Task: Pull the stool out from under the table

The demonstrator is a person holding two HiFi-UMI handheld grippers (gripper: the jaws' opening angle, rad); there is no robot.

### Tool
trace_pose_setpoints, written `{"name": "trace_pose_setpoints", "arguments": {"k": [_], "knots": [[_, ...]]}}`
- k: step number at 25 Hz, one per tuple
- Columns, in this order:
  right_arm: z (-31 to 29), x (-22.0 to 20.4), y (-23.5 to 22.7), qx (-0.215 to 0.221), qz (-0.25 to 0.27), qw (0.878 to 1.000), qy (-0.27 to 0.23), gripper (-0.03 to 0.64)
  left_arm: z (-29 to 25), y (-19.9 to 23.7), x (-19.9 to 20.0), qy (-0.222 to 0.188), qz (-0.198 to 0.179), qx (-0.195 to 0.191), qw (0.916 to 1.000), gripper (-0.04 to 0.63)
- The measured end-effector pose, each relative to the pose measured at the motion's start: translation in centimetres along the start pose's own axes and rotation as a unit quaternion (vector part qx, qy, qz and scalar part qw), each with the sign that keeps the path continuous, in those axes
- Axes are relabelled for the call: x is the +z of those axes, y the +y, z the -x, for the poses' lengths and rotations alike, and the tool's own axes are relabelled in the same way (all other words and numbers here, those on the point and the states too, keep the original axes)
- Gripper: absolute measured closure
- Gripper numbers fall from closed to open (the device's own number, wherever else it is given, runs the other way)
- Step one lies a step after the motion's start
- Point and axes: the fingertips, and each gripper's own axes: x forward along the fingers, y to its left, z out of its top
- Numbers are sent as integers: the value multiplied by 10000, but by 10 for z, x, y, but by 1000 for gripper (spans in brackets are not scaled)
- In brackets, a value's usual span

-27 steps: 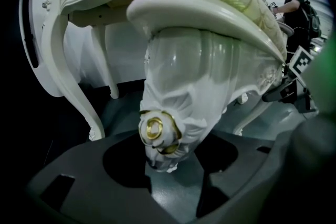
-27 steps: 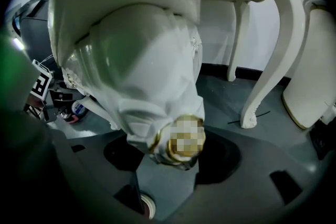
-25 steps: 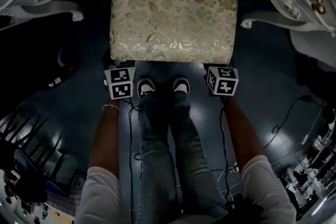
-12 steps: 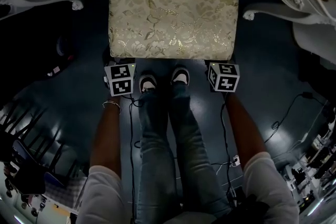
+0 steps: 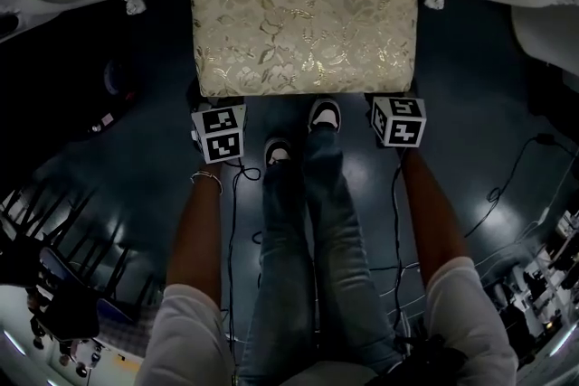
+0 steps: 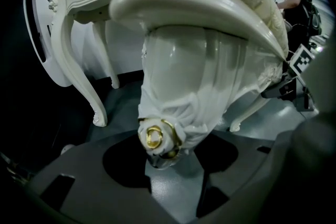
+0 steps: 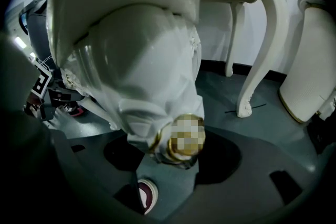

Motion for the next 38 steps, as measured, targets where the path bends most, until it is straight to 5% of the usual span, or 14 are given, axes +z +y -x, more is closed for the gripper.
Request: {"name": "trace_pose_setpoints", "arguments": {"k": [22,38], "knots": [[4,1,2,-49,-49,10000,64,357,3,0,0,-53,31,-139,9999,334],[6,0,-2,-29,-113,9997,210,356,5,-4,-5,301,122,-112,9994,334]]}}
